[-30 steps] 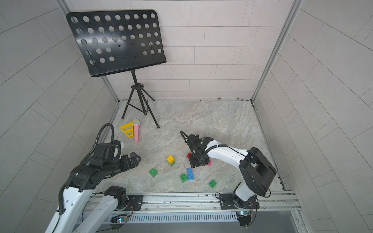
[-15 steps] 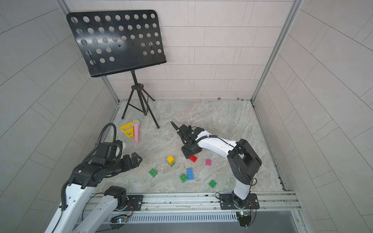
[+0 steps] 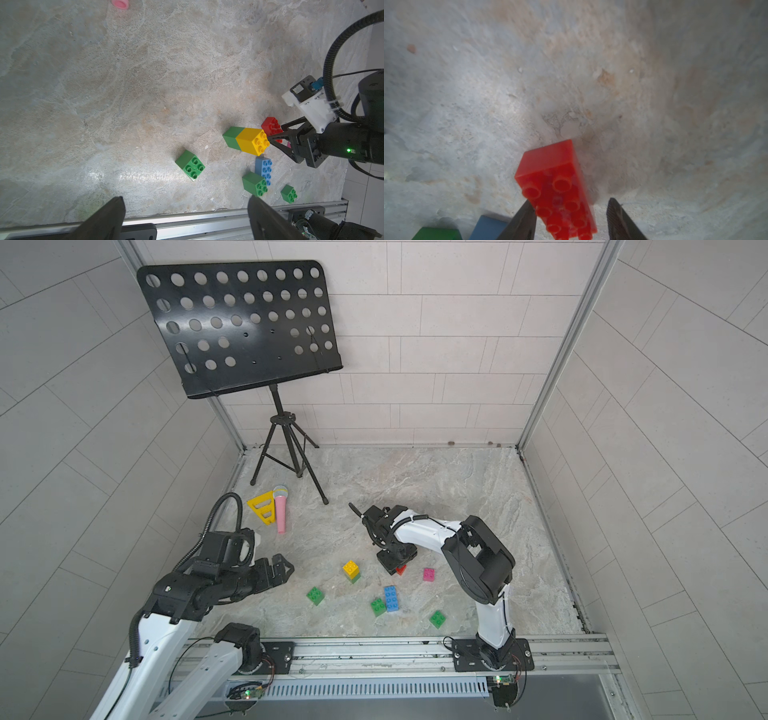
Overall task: Assemble the letter r with lego
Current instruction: Pick up the lego brick from the center of the board.
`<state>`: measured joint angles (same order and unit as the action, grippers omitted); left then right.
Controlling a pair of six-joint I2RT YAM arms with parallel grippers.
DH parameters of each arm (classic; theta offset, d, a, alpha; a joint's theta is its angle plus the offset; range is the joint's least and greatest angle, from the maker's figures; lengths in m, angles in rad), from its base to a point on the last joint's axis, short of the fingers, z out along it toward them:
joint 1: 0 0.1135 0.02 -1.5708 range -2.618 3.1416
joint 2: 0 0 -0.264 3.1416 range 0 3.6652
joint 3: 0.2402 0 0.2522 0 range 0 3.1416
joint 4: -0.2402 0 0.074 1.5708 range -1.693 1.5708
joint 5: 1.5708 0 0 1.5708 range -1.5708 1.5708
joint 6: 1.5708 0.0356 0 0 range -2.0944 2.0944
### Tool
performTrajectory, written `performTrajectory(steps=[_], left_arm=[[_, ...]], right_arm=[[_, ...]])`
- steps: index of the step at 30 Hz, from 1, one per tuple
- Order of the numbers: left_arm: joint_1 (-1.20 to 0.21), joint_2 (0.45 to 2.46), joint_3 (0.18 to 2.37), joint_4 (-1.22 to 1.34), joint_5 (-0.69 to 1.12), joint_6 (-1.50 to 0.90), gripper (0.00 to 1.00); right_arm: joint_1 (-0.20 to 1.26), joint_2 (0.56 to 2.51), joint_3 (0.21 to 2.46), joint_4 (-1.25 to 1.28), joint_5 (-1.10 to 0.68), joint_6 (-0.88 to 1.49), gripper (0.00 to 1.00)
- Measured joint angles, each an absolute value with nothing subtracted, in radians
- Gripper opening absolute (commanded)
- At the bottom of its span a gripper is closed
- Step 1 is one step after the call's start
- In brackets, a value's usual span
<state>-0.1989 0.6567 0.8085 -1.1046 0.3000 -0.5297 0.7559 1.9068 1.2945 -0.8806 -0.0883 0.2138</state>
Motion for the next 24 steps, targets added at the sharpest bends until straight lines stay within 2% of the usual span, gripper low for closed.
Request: performTrajectory(steps=[14,19,23,24], left_arm=[[-0.199,0.669,0.808,-1.105,0.309,-0.529,1.0],[-0.199,0.669,0.807,-1.105,0.311,-0.526,1.0],[-0.199,0.67,0.807,-1.105,0.311,-0.525,1.0],[-0.199,0.671,0.807,-1.105,0.311,-0.525,1.0]], right_arm=[[0.753,1.937,1.333,-0.879,-0.089,0.207,0.45],[0.752,1.937,1.336,-0.879,-0.088,0.215,0.3],[0.752,1.937,1.337,-0.881,-0.089,0.234,0.0],[0.752,1.937,1.337,-0.881,-0.089,0.238,0.0]])
